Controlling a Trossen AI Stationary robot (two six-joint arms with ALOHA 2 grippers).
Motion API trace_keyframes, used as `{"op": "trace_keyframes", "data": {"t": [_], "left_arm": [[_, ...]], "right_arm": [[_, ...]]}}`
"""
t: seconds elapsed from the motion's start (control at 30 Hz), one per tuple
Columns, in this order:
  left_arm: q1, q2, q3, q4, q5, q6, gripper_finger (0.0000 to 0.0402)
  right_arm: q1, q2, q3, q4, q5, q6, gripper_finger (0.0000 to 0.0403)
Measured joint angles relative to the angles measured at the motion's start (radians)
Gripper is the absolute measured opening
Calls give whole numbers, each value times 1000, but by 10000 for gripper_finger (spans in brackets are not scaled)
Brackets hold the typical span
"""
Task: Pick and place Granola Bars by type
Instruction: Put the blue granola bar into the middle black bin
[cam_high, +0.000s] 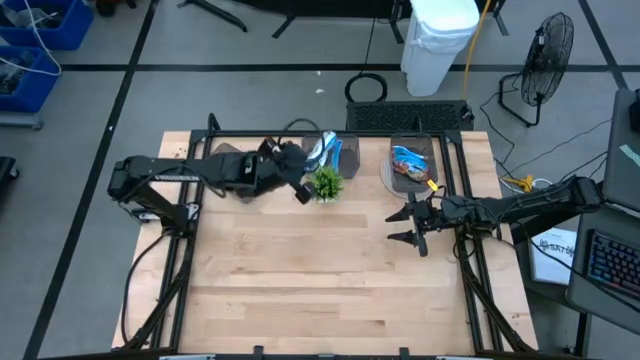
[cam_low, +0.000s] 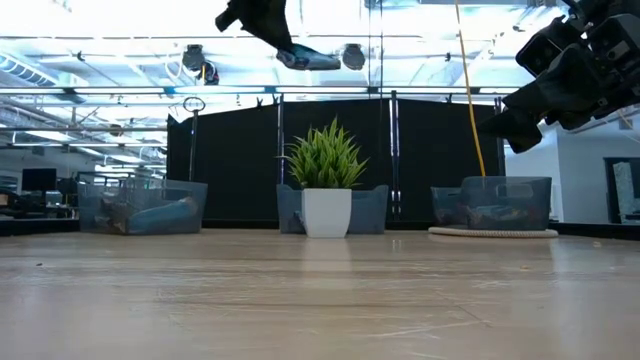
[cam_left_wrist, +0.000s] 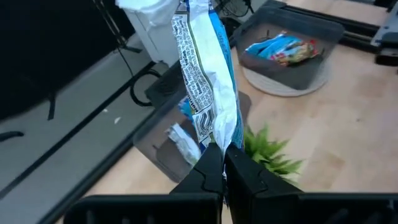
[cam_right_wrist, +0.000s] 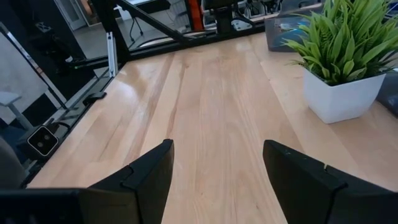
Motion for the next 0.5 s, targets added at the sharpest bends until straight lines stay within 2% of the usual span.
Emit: {"op": "trace_keyframes", "data": {"t": [0.27, 0.5], "left_arm": [[143, -1, 0, 89, 27, 124, 4], [276, 54, -1, 173, 102, 71, 4]], "right_arm": [[0, 0, 0, 0, 0, 0, 238], [0, 0, 0, 0, 0, 0, 238]]}}
